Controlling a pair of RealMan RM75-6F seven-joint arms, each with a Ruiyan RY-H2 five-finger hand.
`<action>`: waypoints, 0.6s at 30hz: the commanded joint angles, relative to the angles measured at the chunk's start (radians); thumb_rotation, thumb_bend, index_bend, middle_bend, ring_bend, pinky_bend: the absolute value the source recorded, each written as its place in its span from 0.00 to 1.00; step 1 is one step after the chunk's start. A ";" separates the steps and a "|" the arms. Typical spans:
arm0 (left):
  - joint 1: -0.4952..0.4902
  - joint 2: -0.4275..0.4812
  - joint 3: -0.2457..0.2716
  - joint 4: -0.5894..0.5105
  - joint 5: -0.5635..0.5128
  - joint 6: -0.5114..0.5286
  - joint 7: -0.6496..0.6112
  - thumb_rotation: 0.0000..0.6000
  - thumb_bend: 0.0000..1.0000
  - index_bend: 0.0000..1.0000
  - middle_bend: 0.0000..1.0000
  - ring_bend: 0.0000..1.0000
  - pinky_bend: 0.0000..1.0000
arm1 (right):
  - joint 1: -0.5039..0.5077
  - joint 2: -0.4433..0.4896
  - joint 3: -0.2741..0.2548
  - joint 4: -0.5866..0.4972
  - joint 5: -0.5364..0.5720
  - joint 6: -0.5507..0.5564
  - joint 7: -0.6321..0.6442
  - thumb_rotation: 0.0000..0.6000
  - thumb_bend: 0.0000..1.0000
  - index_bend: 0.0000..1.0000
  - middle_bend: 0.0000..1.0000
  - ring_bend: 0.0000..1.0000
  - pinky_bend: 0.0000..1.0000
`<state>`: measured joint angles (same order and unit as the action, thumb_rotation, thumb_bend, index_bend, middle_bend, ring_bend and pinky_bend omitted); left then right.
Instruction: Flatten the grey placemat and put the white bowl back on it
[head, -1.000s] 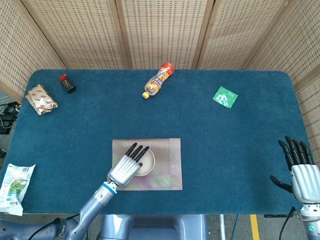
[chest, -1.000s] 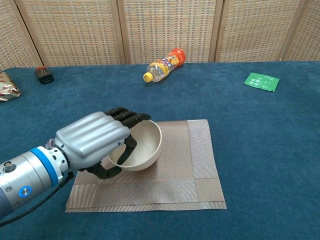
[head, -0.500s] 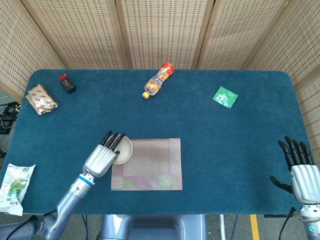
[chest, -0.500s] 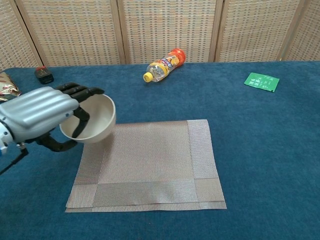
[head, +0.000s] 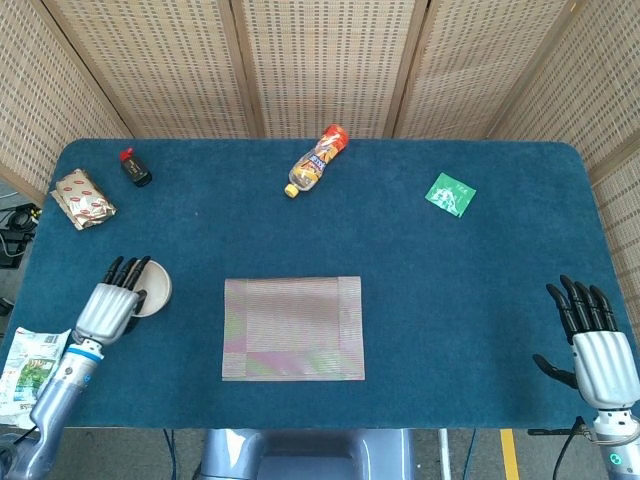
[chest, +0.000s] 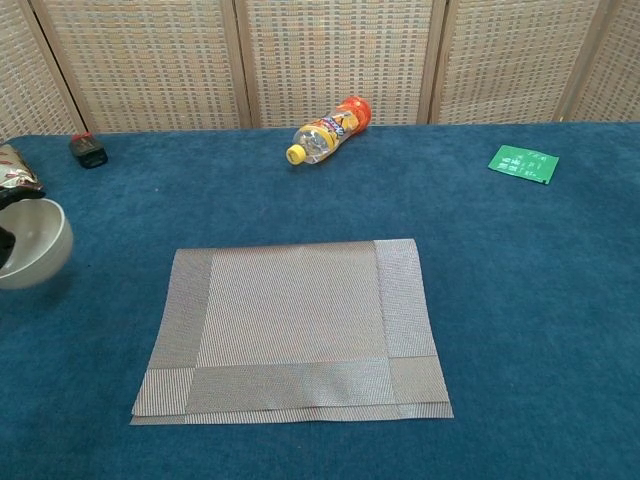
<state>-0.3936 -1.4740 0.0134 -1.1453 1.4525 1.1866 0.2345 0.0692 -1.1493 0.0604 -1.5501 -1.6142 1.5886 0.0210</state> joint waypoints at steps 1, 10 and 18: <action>0.038 -0.018 0.025 0.085 0.001 0.003 -0.083 1.00 0.37 0.73 0.00 0.00 0.00 | 0.000 -0.002 -0.002 -0.002 -0.002 -0.001 -0.007 1.00 0.11 0.01 0.00 0.00 0.00; 0.059 -0.054 0.040 0.175 0.015 -0.005 -0.155 1.00 0.36 0.62 0.00 0.00 0.00 | -0.001 0.000 -0.002 -0.005 0.000 -0.001 -0.004 1.00 0.11 0.01 0.00 0.00 0.00; 0.062 -0.038 0.030 0.164 0.039 0.032 -0.208 1.00 0.31 0.12 0.00 0.00 0.00 | -0.003 0.004 0.001 -0.006 0.003 0.004 0.005 1.00 0.11 0.01 0.00 0.00 0.00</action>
<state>-0.3325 -1.5184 0.0478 -0.9738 1.4889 1.2117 0.0340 0.0661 -1.1455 0.0609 -1.5562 -1.6117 1.5928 0.0256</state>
